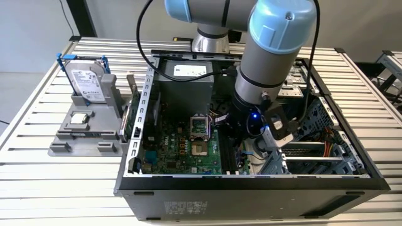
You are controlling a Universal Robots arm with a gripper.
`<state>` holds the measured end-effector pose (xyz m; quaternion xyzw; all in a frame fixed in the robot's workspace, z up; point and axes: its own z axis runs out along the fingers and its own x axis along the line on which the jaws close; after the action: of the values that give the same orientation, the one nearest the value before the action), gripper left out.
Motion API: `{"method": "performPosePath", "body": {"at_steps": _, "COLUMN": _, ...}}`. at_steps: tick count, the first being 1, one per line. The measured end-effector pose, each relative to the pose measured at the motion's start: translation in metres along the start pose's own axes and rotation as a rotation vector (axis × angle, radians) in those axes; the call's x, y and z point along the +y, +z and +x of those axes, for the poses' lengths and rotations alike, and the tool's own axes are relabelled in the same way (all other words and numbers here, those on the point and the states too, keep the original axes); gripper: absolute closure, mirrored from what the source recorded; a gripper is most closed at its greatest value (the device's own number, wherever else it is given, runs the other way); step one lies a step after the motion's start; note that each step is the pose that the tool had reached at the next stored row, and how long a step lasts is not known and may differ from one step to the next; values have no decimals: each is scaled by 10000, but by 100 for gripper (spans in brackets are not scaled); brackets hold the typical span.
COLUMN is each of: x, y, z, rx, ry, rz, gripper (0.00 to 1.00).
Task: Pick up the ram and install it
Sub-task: 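Insert the ram into the slot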
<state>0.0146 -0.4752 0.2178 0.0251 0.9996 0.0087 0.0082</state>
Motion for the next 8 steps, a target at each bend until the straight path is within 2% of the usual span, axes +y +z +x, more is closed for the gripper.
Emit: {"method": "performPosePath", "body": {"at_steps": 8, "x": 0, "y": 1, "z": 3, "rx": -10, "ry": 66, "rz": 3, "gripper": 100}}
